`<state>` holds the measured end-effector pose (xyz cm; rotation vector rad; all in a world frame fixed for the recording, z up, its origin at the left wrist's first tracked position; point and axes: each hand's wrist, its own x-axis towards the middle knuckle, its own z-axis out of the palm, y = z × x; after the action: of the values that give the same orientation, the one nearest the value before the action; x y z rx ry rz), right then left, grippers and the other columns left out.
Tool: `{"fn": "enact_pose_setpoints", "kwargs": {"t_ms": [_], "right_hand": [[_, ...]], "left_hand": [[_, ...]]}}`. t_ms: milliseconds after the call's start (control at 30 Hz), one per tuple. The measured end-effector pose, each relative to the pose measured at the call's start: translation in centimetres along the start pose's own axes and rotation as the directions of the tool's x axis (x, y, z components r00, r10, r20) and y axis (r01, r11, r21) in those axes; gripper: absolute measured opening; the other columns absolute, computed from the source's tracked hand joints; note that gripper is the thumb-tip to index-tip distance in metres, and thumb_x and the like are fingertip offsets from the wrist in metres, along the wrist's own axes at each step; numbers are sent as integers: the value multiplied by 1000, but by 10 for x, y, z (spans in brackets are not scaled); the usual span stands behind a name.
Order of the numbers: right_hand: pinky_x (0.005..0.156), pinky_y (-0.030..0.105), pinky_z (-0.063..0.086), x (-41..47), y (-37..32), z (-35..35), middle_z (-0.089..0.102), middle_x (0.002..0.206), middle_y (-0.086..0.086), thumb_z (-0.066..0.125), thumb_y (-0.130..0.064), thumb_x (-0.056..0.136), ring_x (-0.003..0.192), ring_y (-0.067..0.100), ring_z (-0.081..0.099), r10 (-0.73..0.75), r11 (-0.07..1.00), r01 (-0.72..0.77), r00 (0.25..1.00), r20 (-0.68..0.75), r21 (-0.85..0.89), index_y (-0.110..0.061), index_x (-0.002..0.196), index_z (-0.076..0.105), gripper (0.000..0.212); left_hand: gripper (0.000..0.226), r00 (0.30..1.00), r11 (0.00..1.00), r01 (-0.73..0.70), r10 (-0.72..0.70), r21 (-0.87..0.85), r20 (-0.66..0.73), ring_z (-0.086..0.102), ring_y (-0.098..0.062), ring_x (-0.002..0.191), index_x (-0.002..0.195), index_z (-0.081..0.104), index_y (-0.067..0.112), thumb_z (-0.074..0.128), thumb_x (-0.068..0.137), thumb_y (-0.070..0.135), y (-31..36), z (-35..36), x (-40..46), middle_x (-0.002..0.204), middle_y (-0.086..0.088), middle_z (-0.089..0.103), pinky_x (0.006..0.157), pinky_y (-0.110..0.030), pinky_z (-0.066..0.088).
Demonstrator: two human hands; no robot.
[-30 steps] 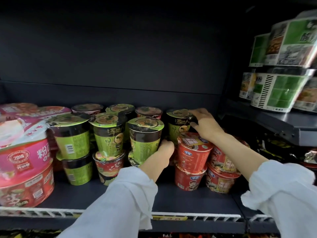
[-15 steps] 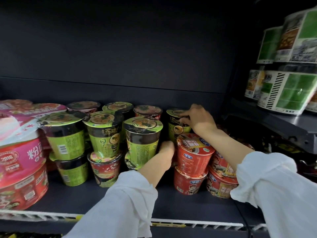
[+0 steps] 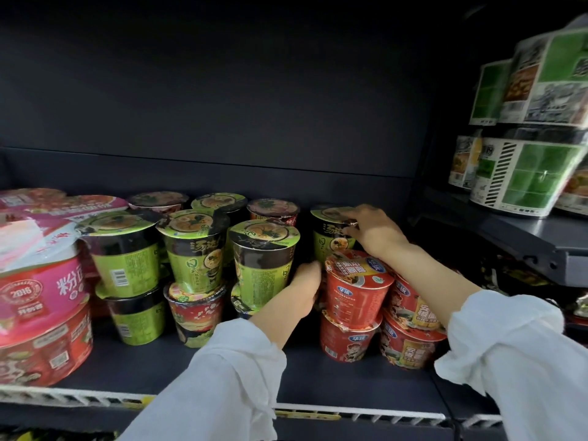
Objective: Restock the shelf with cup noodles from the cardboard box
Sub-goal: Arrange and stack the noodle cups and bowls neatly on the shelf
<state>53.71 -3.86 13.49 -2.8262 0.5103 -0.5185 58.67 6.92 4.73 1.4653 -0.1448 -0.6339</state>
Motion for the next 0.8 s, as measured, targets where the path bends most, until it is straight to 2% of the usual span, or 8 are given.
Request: {"fn": "enact_pose_setpoints", "kwargs": {"t_ms": [100, 167, 300, 433, 533, 600, 700, 800], "right_hand": [[98, 39, 44, -24, 2, 2, 45, 131, 11, 55, -22, 93, 122, 28, 45, -2, 996, 18, 986, -168, 90, -13, 131, 47, 40], [93, 38, 46, -43, 6, 3, 51, 124, 12, 57, -23, 92, 116, 28, 50, 37, 991, -14, 984, -175, 134, -11, 122, 50, 33], [89, 24, 37, -74, 15, 5, 54, 123, 7, 54, -40, 92, 116, 21, 51, -54, 996, 43, 987, 150, 77, -19, 123, 55, 38], [95, 26, 35, -83, 10, 0, 44, 139, 7, 51, -48, 91, 128, 22, 43, -66, 996, 47, 961, 269, 75, -24, 139, 46, 53], [102, 28, 36, -81, 6, -3, 38, 147, 7, 54, -42, 89, 131, 23, 41, -55, 998, 62, 933, 356, -6, -25, 145, 37, 60], [98, 29, 44, -79, 5, -7, 49, 138, 7, 57, -32, 88, 121, 20, 51, -56, 997, 72, 909, 413, -23, -25, 146, 33, 64], [90, 26, 48, -77, 6, -15, 52, 132, 0, 64, -20, 84, 115, 17, 54, -73, 993, 106, 879, 470, -44, -26, 148, 28, 74], [90, 24, 40, -74, 8, -20, 44, 131, 2, 68, -20, 83, 123, 20, 44, -63, 978, 149, 876, 479, -143, -30, 149, 25, 79]], "left_hand": [[37, 995, 980, -104, 103, 169, 11, 57, -30, 110, 121, 56, 6, 33, 97, 23, -4, -1, -9, 119, -13, 61, 97, -39, 47], [36, 982, 948, -187, 189, 256, 17, 58, -31, 109, 118, 58, 5, 33, 96, 18, -11, -7, -13, 120, -15, 62, 98, -41, 47], [34, 962, 890, -267, 224, 370, 156, 56, -18, 83, 111, 60, -2, 32, 92, -2, -24, -18, -33, 90, -8, 62, 81, -29, 44], [52, 952, 820, -266, 139, 507, 274, 51, -24, 119, 133, 46, 6, 42, 84, -10, -29, -20, -46, 126, -11, 57, 99, -32, 42], [68, 938, 727, -313, 138, 611, 317, 49, -22, 123, 137, 39, 13, 67, 76, 1, -38, -21, -41, 131, -7, 54, 103, -35, 42], [89, 930, 657, -356, 174, 665, 325, 43, -21, 129, 141, 33, 17, 82, 67, 19, -47, -17, -36, 137, -5, 47, 108, -38, 38], [98, 925, 609, -379, 274, 697, 263, 38, -23, 131, 142, 33, 16, 86, 62, 33, -61, -9, -34, 138, -7, 42, 110, -37, 34], [96, 907, 610, -404, 363, 682, 213, 44, -23, 128, 139, 36, 12, 87, 60, 33, -71, -7, -33, 136, -7, 47, 107, -35, 36]]}}
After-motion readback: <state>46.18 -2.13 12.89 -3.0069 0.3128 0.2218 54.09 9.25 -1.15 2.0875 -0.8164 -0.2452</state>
